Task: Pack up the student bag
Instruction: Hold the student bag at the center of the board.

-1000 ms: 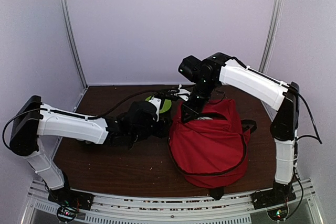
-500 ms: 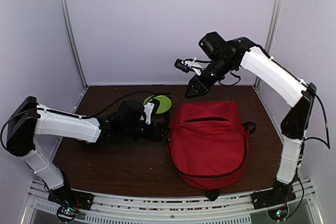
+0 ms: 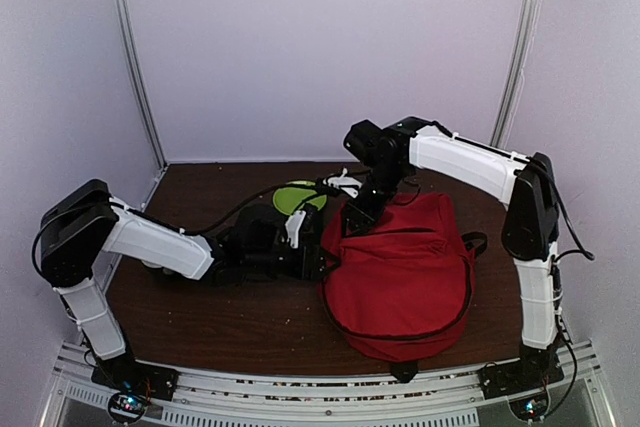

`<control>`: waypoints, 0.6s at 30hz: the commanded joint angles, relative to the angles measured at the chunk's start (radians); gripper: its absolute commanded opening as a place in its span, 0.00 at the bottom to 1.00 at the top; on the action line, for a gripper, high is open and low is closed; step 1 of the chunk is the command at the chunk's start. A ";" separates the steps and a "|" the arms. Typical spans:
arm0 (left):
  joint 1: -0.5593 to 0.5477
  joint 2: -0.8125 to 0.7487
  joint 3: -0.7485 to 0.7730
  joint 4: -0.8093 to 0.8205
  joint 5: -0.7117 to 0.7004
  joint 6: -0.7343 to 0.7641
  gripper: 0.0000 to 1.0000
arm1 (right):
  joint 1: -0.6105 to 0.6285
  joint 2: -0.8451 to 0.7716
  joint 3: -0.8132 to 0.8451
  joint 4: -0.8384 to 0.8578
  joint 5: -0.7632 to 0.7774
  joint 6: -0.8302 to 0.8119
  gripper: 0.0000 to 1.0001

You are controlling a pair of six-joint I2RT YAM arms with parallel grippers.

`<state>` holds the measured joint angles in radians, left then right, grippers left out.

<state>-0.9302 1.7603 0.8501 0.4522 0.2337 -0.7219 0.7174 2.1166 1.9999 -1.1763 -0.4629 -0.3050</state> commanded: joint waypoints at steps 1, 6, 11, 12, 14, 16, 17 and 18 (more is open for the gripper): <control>0.005 0.033 -0.007 0.095 0.025 -0.040 0.56 | 0.021 -0.050 -0.073 -0.002 0.037 -0.022 0.40; 0.006 0.048 0.006 0.079 0.025 -0.043 0.56 | 0.030 -0.090 -0.136 -0.003 -0.071 -0.038 0.46; 0.007 0.077 0.042 0.065 0.046 -0.036 0.56 | 0.058 -0.152 -0.213 0.055 -0.102 -0.065 0.42; 0.007 0.083 0.049 0.064 0.046 -0.037 0.56 | 0.061 -0.158 -0.229 0.075 -0.102 -0.066 0.37; 0.007 0.092 0.059 0.064 0.046 -0.037 0.55 | 0.061 -0.153 -0.235 0.090 -0.098 -0.070 0.20; 0.007 0.094 0.064 0.066 0.044 -0.036 0.54 | 0.059 -0.139 -0.221 0.086 -0.074 -0.078 0.07; 0.007 0.094 0.064 0.069 0.041 -0.037 0.54 | 0.057 -0.138 -0.216 0.088 -0.069 -0.078 0.04; 0.008 0.092 0.064 0.071 0.036 -0.037 0.54 | 0.053 -0.140 -0.214 0.092 -0.069 -0.078 0.02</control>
<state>-0.9283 1.8374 0.8852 0.4759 0.2703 -0.7540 0.7635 1.9884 1.7809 -1.1038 -0.5140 -0.3588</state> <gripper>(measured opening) 0.542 0.057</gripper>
